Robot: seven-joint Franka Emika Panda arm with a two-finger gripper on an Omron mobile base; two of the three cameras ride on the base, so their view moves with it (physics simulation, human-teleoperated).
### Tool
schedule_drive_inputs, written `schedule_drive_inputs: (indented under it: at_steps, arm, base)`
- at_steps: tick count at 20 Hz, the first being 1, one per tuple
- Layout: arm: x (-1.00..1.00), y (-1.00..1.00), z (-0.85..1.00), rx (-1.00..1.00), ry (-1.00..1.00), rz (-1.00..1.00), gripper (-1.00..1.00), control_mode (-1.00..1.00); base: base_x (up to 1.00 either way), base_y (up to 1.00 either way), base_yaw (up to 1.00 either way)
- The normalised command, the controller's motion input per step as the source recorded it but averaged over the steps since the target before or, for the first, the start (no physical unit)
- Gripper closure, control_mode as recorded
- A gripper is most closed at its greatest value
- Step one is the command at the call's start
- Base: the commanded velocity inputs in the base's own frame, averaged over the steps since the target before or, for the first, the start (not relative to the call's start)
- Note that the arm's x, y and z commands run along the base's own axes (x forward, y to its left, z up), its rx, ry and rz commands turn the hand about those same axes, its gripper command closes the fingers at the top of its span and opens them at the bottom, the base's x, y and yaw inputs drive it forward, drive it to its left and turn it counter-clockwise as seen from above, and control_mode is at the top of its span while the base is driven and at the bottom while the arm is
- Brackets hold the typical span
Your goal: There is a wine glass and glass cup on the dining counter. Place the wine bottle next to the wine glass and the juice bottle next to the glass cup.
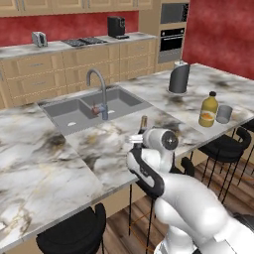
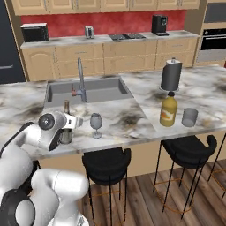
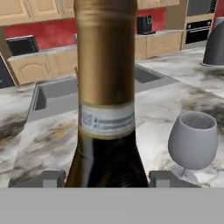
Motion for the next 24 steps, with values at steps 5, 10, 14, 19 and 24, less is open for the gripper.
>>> schedule_drive_inputs:
  at_steps: [5, 10, 14, 19, 24]
  arm:
    - [0.28, 0.12, -0.01, -0.08, 0.03, -0.4, 1.0, -1.0]
    - [0.2, 0.08, 0.01, -0.02, 0.19, -0.48, 1.0, -1.0]
    - [0.01, 0.04, 0.0, 0.0, 0.22, -0.4, 1.0, -1.0]
    - [0.03, 0.09, 0.0, 0.0, 0.04, -0.29, 1.0, -1.0]
    - [0.02, 0.07, -0.02, -0.07, 0.0, -0.23, 1.0, -1.0]
  base:
    - [0.0, 0.0, 0.0]
    - [0.0, 0.0, 0.0]
    - [0.0, 0.0, 0.0]
    - [0.0, 0.0, 0.0]
    - [0.0, 0.0, 0.0]
